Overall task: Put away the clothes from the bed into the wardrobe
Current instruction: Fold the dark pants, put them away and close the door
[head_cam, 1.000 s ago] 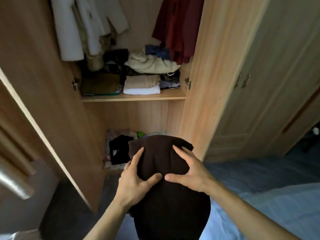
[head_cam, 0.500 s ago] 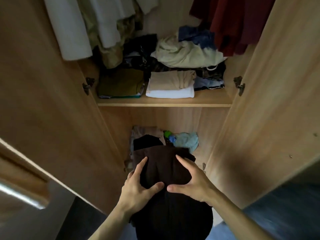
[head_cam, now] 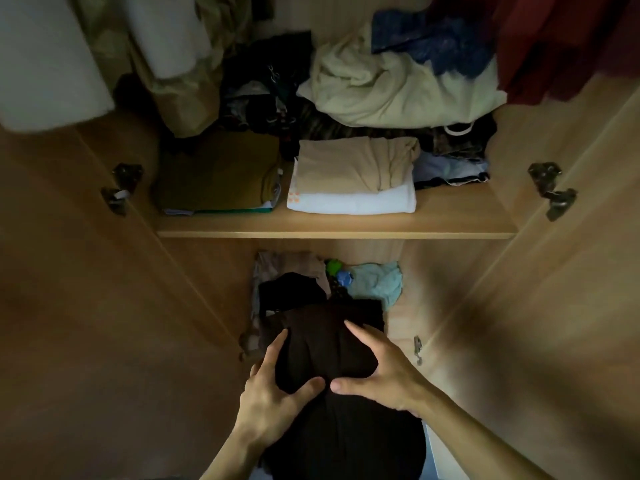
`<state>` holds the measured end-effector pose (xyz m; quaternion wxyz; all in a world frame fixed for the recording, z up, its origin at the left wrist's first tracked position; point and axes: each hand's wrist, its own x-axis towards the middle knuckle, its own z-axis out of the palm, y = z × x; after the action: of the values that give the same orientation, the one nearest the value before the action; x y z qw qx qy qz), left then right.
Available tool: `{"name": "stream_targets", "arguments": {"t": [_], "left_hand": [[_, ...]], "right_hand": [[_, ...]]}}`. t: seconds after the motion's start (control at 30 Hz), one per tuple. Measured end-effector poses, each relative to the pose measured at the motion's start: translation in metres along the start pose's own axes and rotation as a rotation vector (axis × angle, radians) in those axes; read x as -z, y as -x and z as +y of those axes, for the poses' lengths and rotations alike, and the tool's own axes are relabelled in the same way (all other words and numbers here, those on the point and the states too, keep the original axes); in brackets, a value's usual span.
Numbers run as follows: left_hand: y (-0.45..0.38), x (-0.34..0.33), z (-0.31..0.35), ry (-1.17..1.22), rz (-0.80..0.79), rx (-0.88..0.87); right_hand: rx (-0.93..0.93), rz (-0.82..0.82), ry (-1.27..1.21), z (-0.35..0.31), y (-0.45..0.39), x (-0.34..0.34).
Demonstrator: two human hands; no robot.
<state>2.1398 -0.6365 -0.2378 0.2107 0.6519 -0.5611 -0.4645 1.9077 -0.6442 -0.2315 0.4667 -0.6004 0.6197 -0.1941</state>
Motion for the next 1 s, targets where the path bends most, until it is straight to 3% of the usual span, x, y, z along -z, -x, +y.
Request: {"name": "stream_targets", "arguments": {"t": [0.3,0.67,1.0], "left_hand": [[-0.170,-0.037,-0.021,0.016,-0.093,-0.060],[-0.423,-0.184,-0.159,0.087,-0.072,-0.177],[-0.505,-0.275,-0.283,0.155,-0.093,-0.249]], "right_hand": [[-0.057,0.085,0.035,0.058,-0.140,0.022],[0.020,0.221,-0.112,0.286,-0.359,-0.020],[-0.013,0.235,-0.171,0.429,-0.418,-0.086]]}}
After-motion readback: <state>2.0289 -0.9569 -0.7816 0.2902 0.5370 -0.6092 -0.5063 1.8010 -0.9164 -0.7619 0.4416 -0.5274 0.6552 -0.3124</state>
